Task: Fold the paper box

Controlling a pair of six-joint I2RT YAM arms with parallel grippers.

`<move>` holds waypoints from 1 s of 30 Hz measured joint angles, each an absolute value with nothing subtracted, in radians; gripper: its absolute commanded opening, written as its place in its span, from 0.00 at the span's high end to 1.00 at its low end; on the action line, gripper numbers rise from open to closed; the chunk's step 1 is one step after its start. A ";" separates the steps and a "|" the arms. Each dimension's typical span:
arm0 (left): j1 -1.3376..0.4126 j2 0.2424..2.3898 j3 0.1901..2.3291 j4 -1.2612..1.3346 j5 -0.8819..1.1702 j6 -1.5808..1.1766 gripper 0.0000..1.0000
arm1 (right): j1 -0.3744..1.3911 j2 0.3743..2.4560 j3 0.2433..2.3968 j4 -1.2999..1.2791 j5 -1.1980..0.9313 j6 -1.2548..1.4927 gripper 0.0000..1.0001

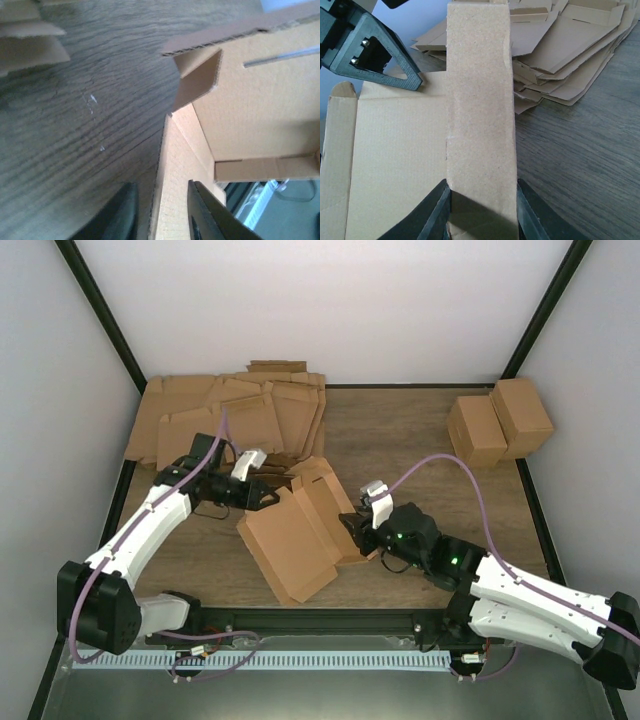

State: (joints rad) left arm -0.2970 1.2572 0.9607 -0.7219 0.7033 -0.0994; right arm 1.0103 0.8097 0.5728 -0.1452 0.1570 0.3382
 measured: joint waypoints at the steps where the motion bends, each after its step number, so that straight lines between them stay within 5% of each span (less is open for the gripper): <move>1: -0.297 1.257 0.961 -0.726 0.701 -0.101 0.86 | 1.010 0.810 0.573 -0.144 0.157 0.338 0.70; 6: -0.297 1.257 0.964 -0.759 0.672 -0.097 0.96 | 1.010 0.812 0.572 -0.130 0.154 0.338 0.68; 10: -0.302 1.254 1.000 -0.801 0.622 -0.101 0.96 | 1.010 0.830 0.567 -0.114 0.150 0.341 0.29; 16: -0.328 1.211 1.142 -0.875 0.450 -0.105 0.96 | 1.010 0.851 0.567 -0.105 0.128 0.361 0.01; 30: -0.599 1.140 1.309 -0.958 -0.020 -0.127 0.96 | 0.990 0.917 0.892 -0.285 0.008 0.368 0.00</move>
State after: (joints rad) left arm -0.5991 1.1404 1.3087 -0.9585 -0.0204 -0.1272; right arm 0.9901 0.9173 0.8921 -0.2852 0.0082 0.3679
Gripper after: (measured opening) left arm 0.039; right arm 0.997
